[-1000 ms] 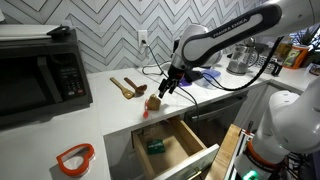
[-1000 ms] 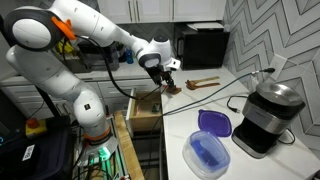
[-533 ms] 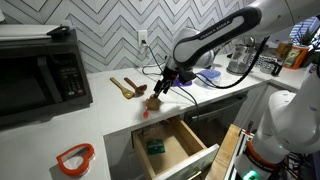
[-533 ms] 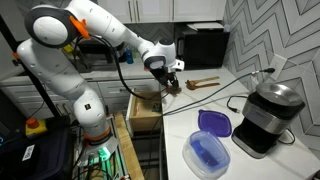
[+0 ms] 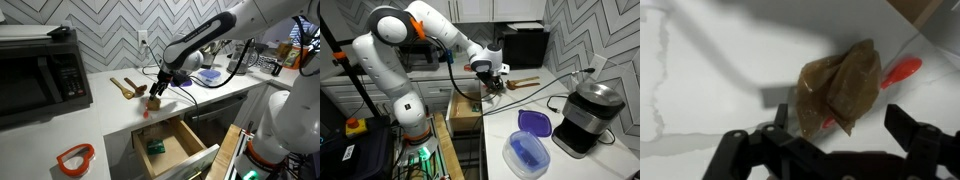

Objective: Pick up the brown bag and put it in the open drawer, close the open drawer

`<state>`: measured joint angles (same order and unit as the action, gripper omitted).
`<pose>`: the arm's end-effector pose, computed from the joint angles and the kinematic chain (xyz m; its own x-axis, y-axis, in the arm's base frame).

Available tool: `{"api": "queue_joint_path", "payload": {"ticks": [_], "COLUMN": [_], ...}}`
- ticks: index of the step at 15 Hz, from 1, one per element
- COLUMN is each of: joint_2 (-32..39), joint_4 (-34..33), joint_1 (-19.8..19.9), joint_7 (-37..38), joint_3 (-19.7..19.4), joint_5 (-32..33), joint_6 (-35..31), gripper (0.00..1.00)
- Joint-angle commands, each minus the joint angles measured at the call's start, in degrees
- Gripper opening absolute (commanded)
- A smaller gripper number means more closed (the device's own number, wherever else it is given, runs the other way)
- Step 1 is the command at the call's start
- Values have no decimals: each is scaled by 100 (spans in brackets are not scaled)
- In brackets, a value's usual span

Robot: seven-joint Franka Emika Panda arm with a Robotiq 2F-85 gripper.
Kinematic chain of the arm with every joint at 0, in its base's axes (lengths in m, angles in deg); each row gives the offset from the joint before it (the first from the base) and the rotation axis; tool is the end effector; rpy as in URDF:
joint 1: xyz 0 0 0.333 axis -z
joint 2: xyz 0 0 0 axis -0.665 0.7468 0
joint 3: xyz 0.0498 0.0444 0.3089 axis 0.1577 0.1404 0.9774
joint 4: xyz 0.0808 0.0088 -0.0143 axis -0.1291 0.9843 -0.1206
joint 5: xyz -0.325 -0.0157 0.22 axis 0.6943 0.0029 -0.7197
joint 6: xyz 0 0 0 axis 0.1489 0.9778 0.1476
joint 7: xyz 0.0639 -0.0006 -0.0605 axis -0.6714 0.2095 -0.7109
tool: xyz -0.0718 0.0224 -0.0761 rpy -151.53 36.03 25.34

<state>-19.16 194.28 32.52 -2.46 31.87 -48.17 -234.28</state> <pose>0.4850 0.0460 0.3656 0.9516 0.1269 0.2799 0.1944 -0.9540 -0.2282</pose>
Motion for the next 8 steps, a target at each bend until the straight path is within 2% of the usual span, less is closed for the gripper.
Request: {"api": "queue_joint_path", "payload": {"ticks": [1,2,3,8], "joint_2": [329,381,423,472], "joint_4": [-194,-227,-250,-299], "joint_1": [103,126,153,309], "joint_7": [-379,-443,-484,-442], "joint_3": [52,68,84,129], "joint_5": [-331,-392,-446,-491], "joint_6": [1,14,23,175], "gripper": [86,70,60,21]}}
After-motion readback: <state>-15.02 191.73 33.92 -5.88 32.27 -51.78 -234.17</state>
